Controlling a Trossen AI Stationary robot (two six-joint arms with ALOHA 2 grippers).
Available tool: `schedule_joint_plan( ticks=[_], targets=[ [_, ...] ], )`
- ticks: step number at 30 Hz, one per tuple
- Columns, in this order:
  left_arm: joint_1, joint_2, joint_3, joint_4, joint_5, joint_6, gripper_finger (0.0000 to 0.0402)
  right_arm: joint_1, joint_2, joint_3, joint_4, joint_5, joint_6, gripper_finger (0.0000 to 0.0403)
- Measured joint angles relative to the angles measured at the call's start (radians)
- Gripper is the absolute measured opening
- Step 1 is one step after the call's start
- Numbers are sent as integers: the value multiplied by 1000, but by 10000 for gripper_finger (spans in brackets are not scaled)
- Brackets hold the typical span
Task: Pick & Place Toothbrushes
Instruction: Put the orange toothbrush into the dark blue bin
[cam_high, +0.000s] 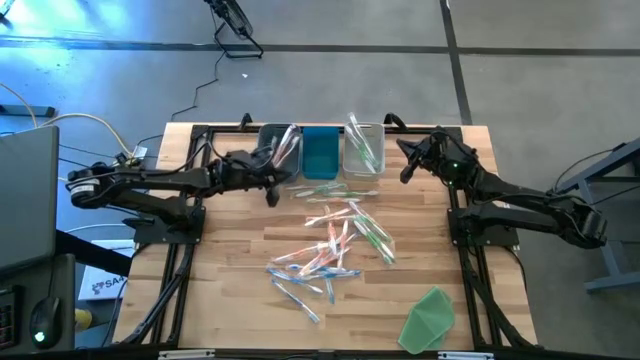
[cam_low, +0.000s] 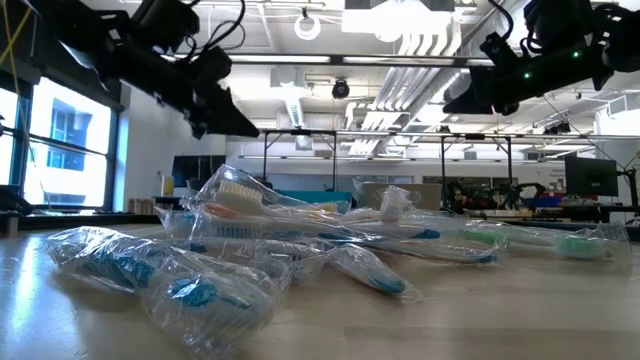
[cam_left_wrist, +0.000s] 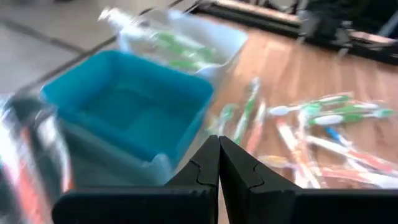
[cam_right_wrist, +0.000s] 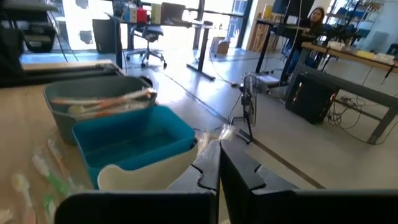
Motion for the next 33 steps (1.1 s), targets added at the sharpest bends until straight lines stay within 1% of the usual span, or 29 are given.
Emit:
schedule_joint_plan(
  ticks=[2, 5, 8, 12, 16, 21, 27, 30, 33],
  targets=[
    [-18, -7, 0, 9, 3, 56, 0, 0, 0, 0, -15, 0, 1, 2],
    [-24, -29, 0, 2, 6, 94, 0, 0, 0, 0, -24, -1, 22, 2],
    [-22, -58, 0, -63, 3, 112, 0, 0, 0, 0, -25, -14, 51, 2],
    [-23, -81, 0, -117, 3, 114, 0, 0, 0, 0, -25, -70, 56, 2],
    [-23, -96, -4, -129, 3, 134, 0, 0, 0, 0, -26, -107, 117, 2],
    [-23, -134, -70, -66, 3, 165, 0, 0, 0, 0, -39, -147, 158, 2],
    [-23, -222, -211, 107, 18, 154, 0, 0, 0, 0, -73, -160, 159, 2],
    [-22, -281, -257, 118, 11, 140, 0, 0, 0, 0, -72, -161, 158, 2],
    [-22, -342, -276, 119, 4, 143, 0, 0, 0, 0, -71, -161, 158, 2]
  ],
)
